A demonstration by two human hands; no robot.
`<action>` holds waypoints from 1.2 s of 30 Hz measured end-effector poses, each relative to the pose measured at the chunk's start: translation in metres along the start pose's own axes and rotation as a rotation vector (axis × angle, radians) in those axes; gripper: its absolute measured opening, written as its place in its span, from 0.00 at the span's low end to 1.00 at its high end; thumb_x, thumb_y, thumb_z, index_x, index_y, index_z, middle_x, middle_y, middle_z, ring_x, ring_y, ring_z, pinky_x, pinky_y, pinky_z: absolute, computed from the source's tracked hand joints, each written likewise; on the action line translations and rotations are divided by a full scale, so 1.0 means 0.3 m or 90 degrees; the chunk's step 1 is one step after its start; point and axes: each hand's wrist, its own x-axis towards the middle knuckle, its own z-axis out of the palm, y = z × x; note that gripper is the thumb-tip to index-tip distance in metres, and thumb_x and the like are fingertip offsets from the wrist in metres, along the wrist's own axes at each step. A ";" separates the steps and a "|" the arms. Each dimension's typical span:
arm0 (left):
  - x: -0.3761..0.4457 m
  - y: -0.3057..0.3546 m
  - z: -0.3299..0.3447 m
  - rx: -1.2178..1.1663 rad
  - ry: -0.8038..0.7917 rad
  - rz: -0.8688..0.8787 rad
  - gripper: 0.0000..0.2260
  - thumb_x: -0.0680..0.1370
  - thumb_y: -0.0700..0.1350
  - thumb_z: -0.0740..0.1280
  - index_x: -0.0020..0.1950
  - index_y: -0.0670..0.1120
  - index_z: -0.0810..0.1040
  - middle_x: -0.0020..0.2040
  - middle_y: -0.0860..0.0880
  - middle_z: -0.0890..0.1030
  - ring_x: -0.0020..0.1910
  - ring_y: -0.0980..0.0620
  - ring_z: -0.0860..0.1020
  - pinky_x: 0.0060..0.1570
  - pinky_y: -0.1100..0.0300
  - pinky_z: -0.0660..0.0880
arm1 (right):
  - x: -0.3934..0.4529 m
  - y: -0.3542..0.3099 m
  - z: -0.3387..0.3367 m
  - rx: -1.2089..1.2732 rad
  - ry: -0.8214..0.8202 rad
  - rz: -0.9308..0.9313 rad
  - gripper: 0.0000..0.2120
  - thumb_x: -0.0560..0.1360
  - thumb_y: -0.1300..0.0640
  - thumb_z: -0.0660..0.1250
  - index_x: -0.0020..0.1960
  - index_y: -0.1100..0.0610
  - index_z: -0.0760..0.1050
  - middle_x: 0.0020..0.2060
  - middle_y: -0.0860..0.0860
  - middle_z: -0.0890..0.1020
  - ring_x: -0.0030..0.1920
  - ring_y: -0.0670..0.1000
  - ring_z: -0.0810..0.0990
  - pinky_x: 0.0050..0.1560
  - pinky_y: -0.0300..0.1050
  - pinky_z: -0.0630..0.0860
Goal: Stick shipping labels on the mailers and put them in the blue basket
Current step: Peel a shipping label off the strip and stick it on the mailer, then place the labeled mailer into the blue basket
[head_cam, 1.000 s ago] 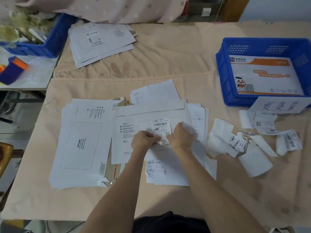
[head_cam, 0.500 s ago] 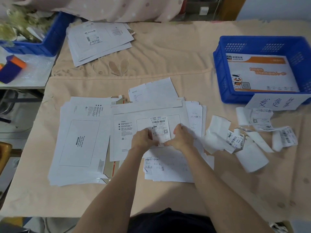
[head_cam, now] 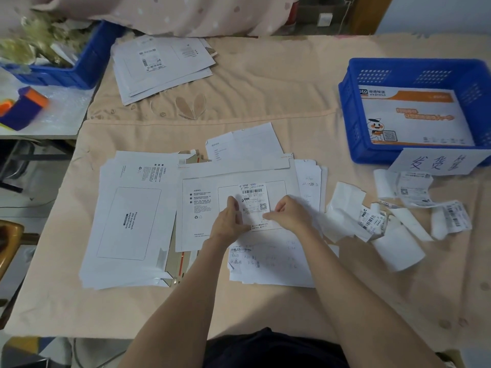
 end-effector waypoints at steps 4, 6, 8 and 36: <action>-0.007 -0.013 -0.002 -0.022 0.012 0.011 0.19 0.72 0.34 0.70 0.48 0.43 0.58 0.30 0.49 0.67 0.27 0.52 0.64 0.29 0.58 0.63 | -0.001 -0.003 0.026 -0.044 0.057 -0.012 0.11 0.71 0.57 0.71 0.42 0.52 0.68 0.36 0.46 0.75 0.39 0.51 0.76 0.41 0.45 0.68; -0.003 -0.017 -0.003 -0.018 0.027 0.008 0.13 0.74 0.33 0.63 0.47 0.43 0.58 0.29 0.50 0.65 0.26 0.51 0.63 0.28 0.58 0.61 | 0.002 -0.006 0.024 -0.069 0.061 -0.003 0.06 0.74 0.61 0.65 0.43 0.53 0.69 0.38 0.46 0.76 0.43 0.52 0.79 0.42 0.45 0.69; 0.009 -0.015 -0.004 -0.001 0.025 -0.003 0.08 0.76 0.33 0.58 0.48 0.43 0.60 0.29 0.49 0.67 0.27 0.49 0.65 0.28 0.58 0.62 | 0.009 -0.015 0.015 -0.050 0.048 0.008 0.07 0.74 0.64 0.61 0.40 0.53 0.69 0.38 0.48 0.77 0.47 0.57 0.82 0.43 0.46 0.72; 0.095 0.385 -0.011 0.096 0.000 -0.055 0.29 0.77 0.67 0.51 0.70 0.49 0.62 0.56 0.40 0.75 0.50 0.34 0.78 0.57 0.48 0.74 | -0.032 -0.114 -0.109 0.439 0.234 0.044 0.19 0.78 0.54 0.59 0.34 0.59 0.80 0.30 0.51 0.82 0.30 0.46 0.78 0.35 0.37 0.71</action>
